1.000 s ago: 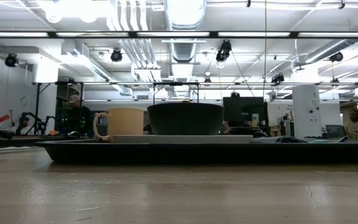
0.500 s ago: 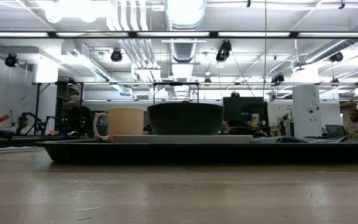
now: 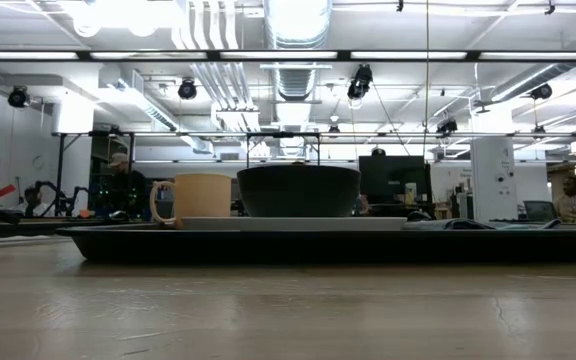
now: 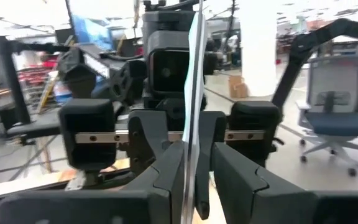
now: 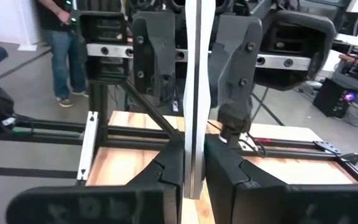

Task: Set up tray
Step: Put the green fork on top of the grey table napkin on the black serving tray to the left side of the green spoon

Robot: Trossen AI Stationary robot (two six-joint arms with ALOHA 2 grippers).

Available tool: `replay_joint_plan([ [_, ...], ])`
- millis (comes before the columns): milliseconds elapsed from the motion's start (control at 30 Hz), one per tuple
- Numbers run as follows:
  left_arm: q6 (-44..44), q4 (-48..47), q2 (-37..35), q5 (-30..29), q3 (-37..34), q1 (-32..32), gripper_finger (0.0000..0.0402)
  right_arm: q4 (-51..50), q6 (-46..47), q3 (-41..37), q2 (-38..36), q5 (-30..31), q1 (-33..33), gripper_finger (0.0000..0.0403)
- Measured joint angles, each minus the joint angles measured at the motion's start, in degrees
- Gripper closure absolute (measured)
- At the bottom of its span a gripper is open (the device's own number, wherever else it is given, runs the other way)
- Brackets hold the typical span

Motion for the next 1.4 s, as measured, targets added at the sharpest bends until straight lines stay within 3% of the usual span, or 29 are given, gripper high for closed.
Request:
replay_joint_plan([
  [300,-0.9,-0.4,0.1,1.5,0.0,0.9,0.0277,0.9,-0.2,0.0,0.0,0.4,0.0,0.0373],
  [667,-2.6,-1.5,0.2,1.6,-0.3,3.5,0.0272,1.6,-0.3,0.0,0.0,0.9,-0.4,0.0373],
  [767,-2.8,-1.7,0.2,1.4,-0.3,3.6,0.0292,1.7,-0.4,0.0,0.0,0.7,-0.3,0.0373],
  [900,-3.4,-1.9,0.1,0.8,-0.3,3.7,0.0374,1.6,-0.4,0.0,0.0,0.2,-0.3,0.0373],
  [1067,-3.3,-1.6,0.1,1.1,-0.3,3.7,0.0385,1.8,0.0,-0.1,0.0,-3.6,-0.4,0.0372],
  [1233,-2.8,-2.0,0.1,-3.0,-0.3,3.6,0.0389,-1.2,3.4,0.4,-0.3,-1.0,0.5,0.0293],
  [1300,-1.8,-1.7,0.1,-8.9,-0.3,3.2,0.0389,-3.6,3.7,1.5,-0.8,4.1,1.5,0.0252],
  [1400,0.2,-1.6,0.0,-17.6,-0.3,3.0,0.0389,-3.0,1.8,3.5,-0.9,16.4,3.3,0.0209],
])
